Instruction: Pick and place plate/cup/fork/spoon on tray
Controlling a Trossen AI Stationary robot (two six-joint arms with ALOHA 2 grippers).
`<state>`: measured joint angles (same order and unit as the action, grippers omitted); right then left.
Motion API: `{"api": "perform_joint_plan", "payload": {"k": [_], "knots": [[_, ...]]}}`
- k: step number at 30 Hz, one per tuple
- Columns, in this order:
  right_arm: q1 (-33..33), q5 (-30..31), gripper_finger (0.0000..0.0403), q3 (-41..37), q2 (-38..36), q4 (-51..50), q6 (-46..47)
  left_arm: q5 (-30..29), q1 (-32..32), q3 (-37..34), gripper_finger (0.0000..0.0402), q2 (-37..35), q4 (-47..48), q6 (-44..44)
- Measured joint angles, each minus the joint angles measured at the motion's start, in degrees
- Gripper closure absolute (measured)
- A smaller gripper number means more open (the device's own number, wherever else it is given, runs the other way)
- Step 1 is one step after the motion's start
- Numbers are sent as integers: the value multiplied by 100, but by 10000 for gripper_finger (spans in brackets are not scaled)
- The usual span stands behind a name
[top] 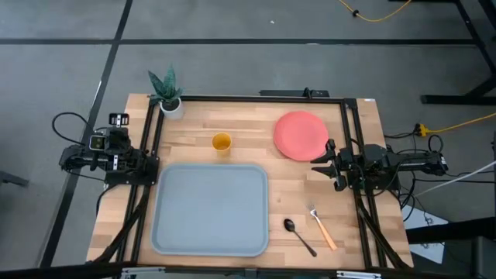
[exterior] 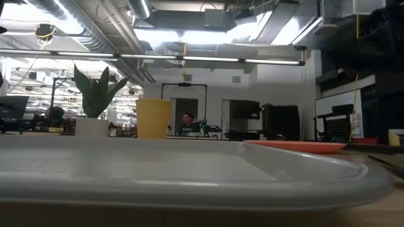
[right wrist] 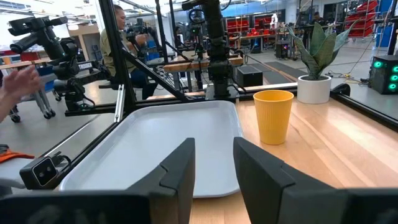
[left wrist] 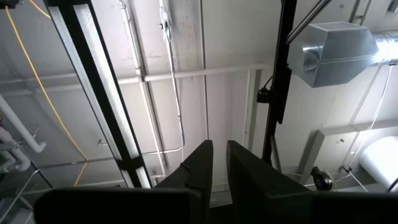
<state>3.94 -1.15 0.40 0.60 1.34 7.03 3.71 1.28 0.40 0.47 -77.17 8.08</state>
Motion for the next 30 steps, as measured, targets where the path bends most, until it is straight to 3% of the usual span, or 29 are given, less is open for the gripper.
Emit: {"api": "perform_joint_plan", "payload": {"k": [30], "knots": [[0,0,289,1,2,61,326,2,-1,-2,360,0,0,1]]}}
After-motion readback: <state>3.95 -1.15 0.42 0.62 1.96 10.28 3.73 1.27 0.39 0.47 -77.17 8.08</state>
